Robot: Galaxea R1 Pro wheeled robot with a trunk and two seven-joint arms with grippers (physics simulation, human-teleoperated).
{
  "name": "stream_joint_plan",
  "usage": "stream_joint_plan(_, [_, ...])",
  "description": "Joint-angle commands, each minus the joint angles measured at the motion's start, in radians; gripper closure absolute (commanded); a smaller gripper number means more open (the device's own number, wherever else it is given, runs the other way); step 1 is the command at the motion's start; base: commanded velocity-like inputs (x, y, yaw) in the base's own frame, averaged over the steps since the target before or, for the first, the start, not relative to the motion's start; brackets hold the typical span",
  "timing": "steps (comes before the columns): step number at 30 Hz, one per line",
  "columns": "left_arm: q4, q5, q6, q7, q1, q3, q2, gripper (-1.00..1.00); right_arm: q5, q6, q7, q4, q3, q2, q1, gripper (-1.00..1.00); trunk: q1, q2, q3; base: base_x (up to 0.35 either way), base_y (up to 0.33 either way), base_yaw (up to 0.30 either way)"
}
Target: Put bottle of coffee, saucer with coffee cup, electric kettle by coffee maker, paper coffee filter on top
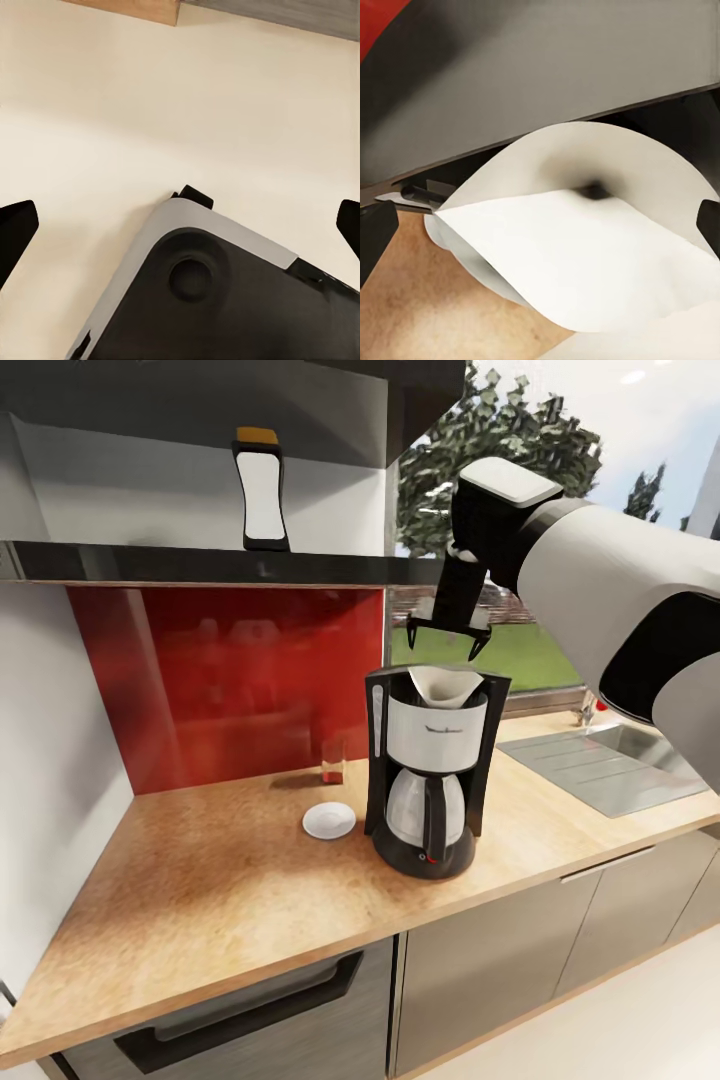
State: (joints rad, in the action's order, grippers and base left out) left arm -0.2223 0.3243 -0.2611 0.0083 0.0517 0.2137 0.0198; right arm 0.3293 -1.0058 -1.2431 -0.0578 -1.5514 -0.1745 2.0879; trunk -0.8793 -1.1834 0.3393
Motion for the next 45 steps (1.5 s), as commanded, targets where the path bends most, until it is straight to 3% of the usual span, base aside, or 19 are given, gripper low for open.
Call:
stream_joint_plan(1, [-0.002, 0.01, -0.001, 0.001, 0.0, -0.005, 0.0, -1.0, 0.007, -0.007, -0.006, -0.001, -0.009, 0.0, 0.0, -1.0, 0.0, -0.001, 0.001, 0.0, 0.0, 0.0])
stream_joint_plan(10, [-0.002, 0.01, -0.001, 0.001, 0.0, -0.005, 0.0, -1.0, 0.008, -0.007, -0.006, 0.0, -0.01, 0.0, 0.001, -1.0, 0.0, -0.001, 0.001, 0.0, 0.0, 0.0])
stream_joint_plan(18, [-0.002, 0.01, -0.001, 0.001, 0.0, -0.005, 0.0, -1.0, 0.008, -0.007, -0.006, 0.0, -0.01, 0.0, 0.001, -1.0, 0.031, 0.055, -0.024, 0.0, 0.0, 0.0])
stream_joint_plan(28, [-0.002, 0.01, -0.001, 0.001, 0.0, -0.005, 0.0, -1.0, 0.008, -0.007, -0.006, 0.0, -0.012, 0.025, 0.001, -1.0, 0.031, 0.055, -0.024, 0.0, 0.0, 0.0])
stream_joint_plan(45, [-0.002, 0.01, -0.001, 0.001, 0.0, -0.005, 0.0, -1.0, 0.008, -0.007, -0.006, 0.0, -0.01, 0.035, 0.001, -1.0, 0.031, 0.055, -0.024, -0.117, 0.0, 0.0])
